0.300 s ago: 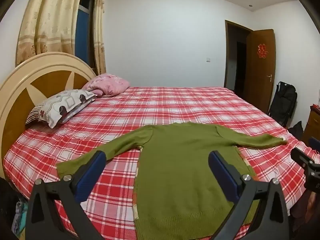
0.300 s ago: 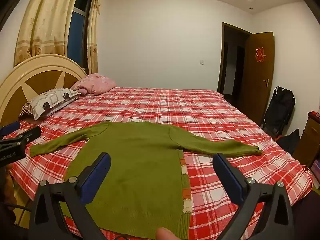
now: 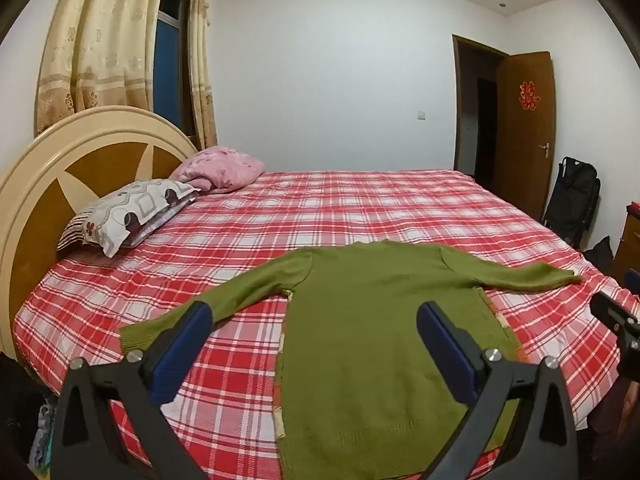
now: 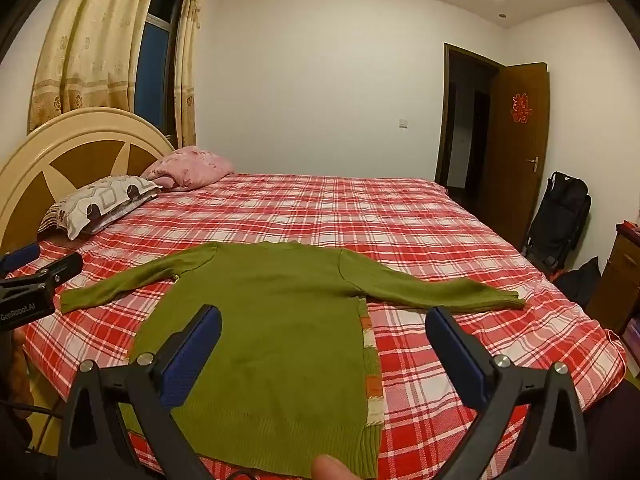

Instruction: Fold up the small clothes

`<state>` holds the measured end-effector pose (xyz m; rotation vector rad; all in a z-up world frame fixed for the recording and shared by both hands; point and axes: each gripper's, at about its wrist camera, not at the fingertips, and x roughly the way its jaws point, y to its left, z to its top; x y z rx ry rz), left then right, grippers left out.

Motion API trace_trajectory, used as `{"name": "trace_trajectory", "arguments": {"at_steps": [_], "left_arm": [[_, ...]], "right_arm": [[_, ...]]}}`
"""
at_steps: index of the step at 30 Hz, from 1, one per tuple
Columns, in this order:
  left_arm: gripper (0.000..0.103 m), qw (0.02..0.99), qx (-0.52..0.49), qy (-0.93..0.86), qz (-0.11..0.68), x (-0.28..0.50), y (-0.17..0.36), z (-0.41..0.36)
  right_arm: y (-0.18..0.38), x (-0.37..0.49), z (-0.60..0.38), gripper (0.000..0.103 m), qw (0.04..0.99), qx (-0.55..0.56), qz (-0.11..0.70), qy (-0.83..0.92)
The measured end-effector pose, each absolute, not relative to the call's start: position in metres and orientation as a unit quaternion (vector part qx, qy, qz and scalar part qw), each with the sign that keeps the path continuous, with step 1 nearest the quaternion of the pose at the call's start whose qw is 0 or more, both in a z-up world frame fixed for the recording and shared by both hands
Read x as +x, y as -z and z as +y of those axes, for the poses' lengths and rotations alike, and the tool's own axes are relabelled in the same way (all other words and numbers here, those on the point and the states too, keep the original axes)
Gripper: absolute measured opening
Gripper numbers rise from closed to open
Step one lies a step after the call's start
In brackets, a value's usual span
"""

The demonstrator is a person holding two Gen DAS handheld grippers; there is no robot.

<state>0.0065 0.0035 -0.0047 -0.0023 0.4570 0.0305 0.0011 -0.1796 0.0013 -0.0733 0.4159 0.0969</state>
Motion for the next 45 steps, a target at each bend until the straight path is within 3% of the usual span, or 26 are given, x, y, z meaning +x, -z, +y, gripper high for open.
{"name": "trace_trajectory", "arguments": {"at_steps": [45], "left_arm": [[0.103, 0.97, 0.005, -0.03, 0.243, 0.014, 0.015, 0.015]], "right_arm": [[0.005, 0.006, -0.173, 0.102, 0.975, -0.036, 0.215, -0.051]]}}
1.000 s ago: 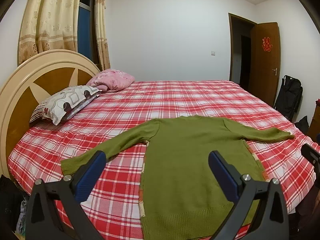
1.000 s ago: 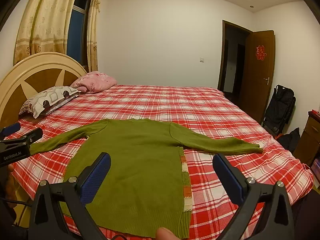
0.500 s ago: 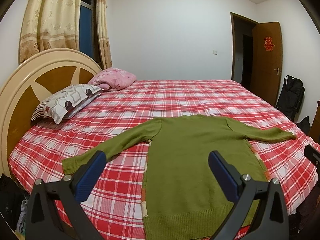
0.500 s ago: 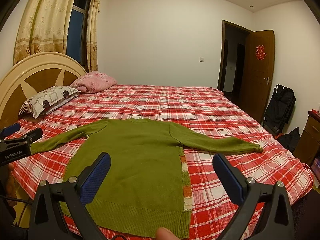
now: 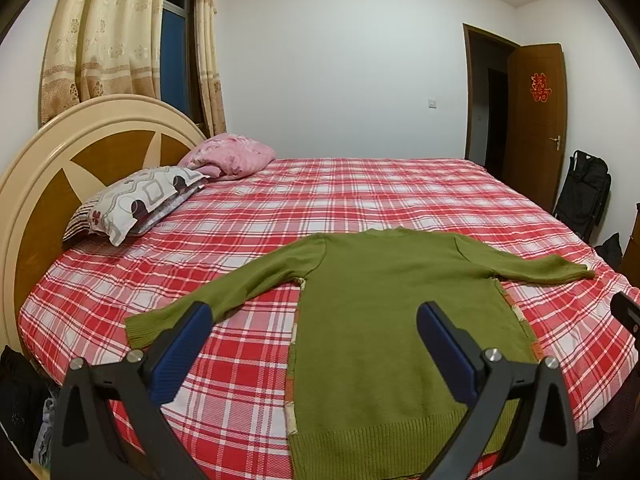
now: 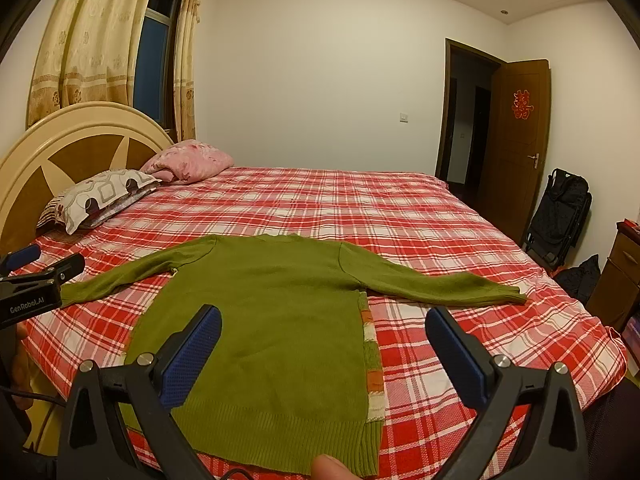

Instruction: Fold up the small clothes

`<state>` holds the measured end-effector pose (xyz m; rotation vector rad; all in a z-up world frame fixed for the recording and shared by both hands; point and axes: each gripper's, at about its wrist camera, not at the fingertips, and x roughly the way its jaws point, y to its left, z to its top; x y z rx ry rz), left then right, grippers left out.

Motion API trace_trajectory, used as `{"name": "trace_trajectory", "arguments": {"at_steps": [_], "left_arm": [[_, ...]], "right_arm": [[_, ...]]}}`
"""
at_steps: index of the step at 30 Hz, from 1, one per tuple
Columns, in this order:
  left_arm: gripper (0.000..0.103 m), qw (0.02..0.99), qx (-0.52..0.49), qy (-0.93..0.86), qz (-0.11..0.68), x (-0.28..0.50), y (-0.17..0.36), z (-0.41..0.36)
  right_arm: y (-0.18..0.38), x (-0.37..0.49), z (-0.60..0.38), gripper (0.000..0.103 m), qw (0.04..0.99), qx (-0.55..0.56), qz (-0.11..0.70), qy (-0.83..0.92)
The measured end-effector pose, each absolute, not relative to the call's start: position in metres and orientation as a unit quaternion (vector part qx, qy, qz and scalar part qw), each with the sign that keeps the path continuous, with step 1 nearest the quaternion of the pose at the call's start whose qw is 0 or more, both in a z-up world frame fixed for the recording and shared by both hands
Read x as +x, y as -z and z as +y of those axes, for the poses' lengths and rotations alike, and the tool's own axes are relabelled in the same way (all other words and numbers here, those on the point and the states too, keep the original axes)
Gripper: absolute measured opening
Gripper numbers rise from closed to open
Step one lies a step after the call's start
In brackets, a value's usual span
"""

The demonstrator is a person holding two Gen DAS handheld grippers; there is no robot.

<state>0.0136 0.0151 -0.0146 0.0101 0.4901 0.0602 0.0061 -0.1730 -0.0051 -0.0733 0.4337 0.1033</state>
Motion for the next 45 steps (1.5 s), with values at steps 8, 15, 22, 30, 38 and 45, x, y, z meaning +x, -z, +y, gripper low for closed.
{"name": "trace_trajectory", "arguments": {"at_steps": [8, 15, 22, 30, 38, 45], "left_arm": [[0.103, 0.969, 0.003, -0.032, 0.243, 0.014, 0.015, 0.016], [0.103, 0.969, 0.002, -0.032, 0.244, 0.014, 0.015, 0.019], [0.103, 0.969, -0.001, -0.035, 0.245, 0.014, 0.014, 0.023], [0.103, 0.968, -0.001, -0.036, 0.247, 0.016, 0.015, 0.023], [0.103, 0.966, -0.003, -0.04, 0.254, 0.022, 0.021, 0.026], [0.103, 0.959, 0.007, -0.056, 0.278, 0.04, 0.047, 0.033]], "right_arm": [[0.006, 0.006, -0.172, 0.102, 0.975, -0.036, 0.215, -0.052], [0.007, 0.007, -0.17, 0.102, 0.974, -0.037, 0.217, -0.053], [0.009, 0.008, -0.169, 0.102, 0.974, -0.036, 0.217, -0.053], [0.009, 0.009, -0.168, 0.102, 0.974, -0.036, 0.219, -0.054], [0.015, 0.013, -0.17, 0.102, 0.973, -0.028, 0.223, -0.057], [0.034, 0.029, -0.177, 0.102, 0.967, -0.018, 0.246, -0.06]]}}
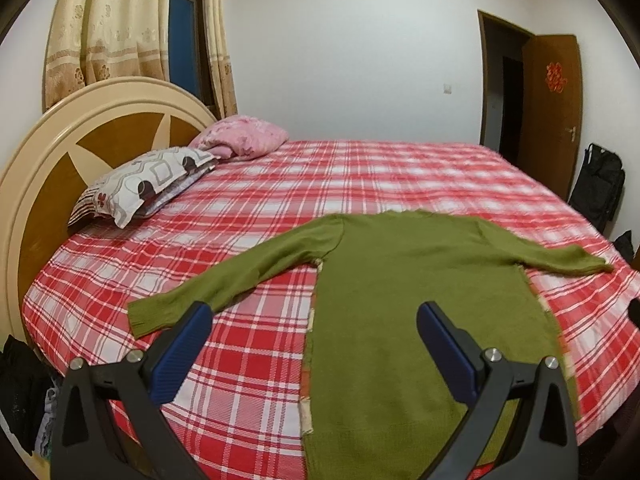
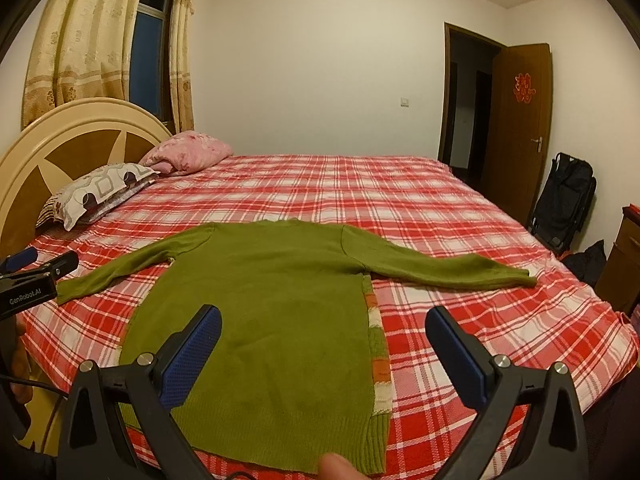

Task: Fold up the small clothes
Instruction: 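Reach the right gripper to a green sleeve cuff and close on it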

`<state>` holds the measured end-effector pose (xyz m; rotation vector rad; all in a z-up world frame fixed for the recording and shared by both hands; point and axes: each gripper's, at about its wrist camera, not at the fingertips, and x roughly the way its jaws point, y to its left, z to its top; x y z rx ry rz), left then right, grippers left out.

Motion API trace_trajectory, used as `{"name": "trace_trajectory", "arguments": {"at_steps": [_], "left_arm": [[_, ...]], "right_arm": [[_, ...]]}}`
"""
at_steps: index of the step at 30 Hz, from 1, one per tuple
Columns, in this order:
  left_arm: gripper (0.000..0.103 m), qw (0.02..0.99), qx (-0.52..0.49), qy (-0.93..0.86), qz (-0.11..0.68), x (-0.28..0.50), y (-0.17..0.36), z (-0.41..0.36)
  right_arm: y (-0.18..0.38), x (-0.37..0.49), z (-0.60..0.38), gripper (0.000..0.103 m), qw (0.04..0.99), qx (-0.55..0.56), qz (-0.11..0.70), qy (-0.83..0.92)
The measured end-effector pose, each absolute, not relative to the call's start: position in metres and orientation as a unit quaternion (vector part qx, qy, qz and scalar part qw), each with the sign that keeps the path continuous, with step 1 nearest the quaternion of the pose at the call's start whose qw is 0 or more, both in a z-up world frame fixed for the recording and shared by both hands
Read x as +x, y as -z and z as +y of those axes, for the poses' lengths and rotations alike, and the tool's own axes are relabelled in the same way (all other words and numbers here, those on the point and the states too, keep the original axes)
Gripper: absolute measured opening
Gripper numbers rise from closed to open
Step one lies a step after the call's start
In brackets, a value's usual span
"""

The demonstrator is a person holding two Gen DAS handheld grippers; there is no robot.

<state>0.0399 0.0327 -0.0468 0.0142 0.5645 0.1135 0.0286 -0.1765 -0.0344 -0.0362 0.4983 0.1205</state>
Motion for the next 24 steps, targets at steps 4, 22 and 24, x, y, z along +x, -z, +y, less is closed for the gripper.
{"name": "trace_trajectory", "arguments": {"at_steps": [4, 22, 24], "left_arm": [[0.103, 0.95, 0.011, -0.077, 0.302, 0.058, 0.07, 0.042], [0.103, 0.927, 0.032, -0.113, 0.356, 0.166, 0.128, 0.053], [0.103, 0.925, 0.033, -0.121, 0.358, 0.176, 0.132, 0.055]], "right_arm": [[0.053, 0.049, -0.197, 0.102, 0.962, 0.008, 0.266, -0.062], [0.135, 0.22, -0.45, 0.072, 0.884, 0.238, 0.378, 0.141], [0.136, 0.233, -0.469, 0.065, 0.879, 0.25, 0.375, 0.155]]}}
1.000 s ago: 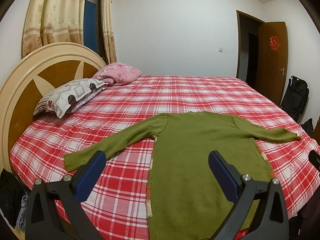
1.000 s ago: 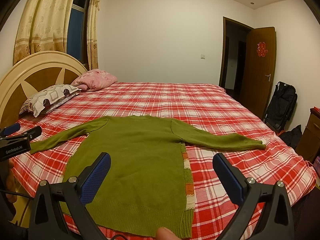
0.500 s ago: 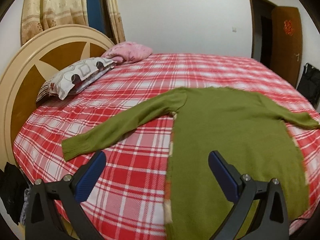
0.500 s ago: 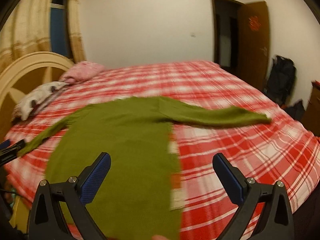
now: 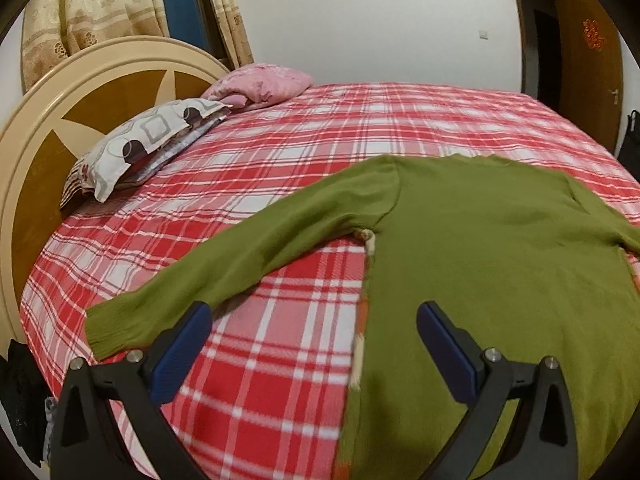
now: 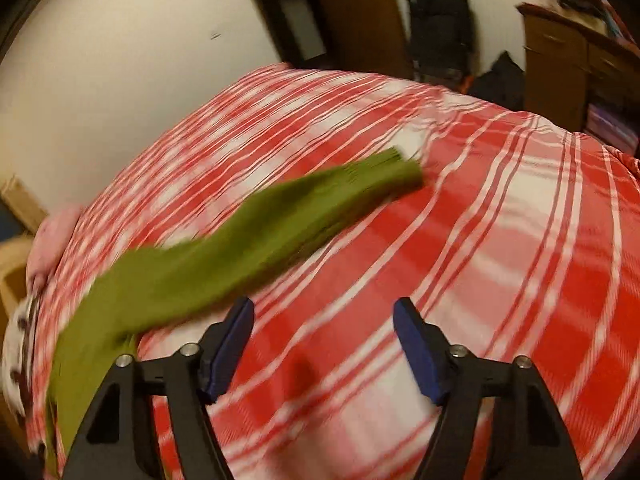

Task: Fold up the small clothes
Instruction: 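Reach the right gripper to a green sleeve cuff and close on it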

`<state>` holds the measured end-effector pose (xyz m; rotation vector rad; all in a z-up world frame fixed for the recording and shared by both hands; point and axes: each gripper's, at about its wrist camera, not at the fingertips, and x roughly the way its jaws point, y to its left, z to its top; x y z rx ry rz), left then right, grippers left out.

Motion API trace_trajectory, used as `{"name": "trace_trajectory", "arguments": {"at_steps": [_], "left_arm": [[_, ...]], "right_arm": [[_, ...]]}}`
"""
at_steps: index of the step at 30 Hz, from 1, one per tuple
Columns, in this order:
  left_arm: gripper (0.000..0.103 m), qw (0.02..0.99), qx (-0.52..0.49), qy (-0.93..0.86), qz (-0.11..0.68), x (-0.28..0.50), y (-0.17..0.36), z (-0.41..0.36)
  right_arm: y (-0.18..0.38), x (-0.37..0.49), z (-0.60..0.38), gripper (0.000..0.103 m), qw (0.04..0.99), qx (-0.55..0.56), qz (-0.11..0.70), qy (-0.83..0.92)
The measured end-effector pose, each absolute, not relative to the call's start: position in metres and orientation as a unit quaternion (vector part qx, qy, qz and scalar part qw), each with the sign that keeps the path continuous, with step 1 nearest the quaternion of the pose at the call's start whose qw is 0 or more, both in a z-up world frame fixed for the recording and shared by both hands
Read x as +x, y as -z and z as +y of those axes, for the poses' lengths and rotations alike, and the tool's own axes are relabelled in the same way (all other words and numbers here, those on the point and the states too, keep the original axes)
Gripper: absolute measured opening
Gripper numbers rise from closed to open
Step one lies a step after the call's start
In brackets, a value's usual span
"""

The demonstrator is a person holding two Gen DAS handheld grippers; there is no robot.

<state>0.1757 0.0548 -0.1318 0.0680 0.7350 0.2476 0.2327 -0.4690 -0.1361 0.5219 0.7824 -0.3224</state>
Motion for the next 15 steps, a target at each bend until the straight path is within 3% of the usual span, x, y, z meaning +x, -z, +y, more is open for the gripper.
{"name": "trace_trajectory", "arguments": {"at_steps": [6, 15], "left_arm": [[0.103, 0.921, 0.029, -0.144, 0.361, 0.201, 0.144, 0.067], [0.103, 0.912, 0.037, -0.163, 0.374, 0.214, 0.161, 0.076]], "right_arm": [[0.143, 0.272, -0.507, 0.055, 0.868, 0.284, 0.365, 0.182], [0.166, 0.311, -0.539, 0.054, 0.847, 0.318, 0.37, 0.213]]}}
